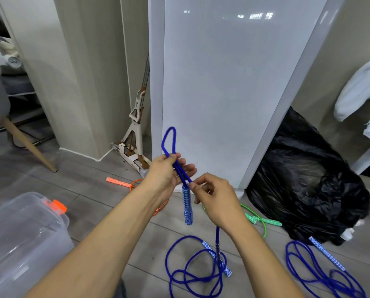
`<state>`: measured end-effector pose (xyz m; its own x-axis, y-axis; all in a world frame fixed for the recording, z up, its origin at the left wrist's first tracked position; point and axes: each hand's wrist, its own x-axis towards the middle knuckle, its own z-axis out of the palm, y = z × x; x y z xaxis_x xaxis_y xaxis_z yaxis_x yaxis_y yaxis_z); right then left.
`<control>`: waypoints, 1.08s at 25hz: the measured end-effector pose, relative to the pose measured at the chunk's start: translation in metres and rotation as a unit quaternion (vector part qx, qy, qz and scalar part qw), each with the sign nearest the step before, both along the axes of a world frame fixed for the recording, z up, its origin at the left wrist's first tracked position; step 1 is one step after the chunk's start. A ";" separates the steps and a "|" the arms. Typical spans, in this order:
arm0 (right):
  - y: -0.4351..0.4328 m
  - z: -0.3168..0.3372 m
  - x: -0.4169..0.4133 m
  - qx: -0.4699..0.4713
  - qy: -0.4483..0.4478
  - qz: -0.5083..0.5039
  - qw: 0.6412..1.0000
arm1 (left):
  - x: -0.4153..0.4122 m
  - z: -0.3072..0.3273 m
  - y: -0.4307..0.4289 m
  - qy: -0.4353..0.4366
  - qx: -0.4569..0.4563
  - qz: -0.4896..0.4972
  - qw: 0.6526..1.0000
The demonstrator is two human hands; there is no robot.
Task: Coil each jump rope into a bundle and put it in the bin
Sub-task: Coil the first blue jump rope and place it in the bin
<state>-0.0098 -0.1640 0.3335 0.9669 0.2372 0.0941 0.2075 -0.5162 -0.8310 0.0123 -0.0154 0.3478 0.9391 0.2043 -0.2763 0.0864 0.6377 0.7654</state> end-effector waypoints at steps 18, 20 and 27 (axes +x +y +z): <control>-0.030 0.008 0.019 0.003 -0.018 -0.002 1.000 | -0.015 0.003 -0.006 -0.048 0.444 -0.144 0.883; -0.024 0.006 0.018 0.020 -0.012 0.005 1.000 | -0.021 0.004 -0.016 -0.058 0.471 -0.168 0.864; -0.031 0.004 0.018 0.049 -0.017 -0.012 0.999 | -0.021 -0.004 -0.019 -0.100 0.543 -0.245 0.797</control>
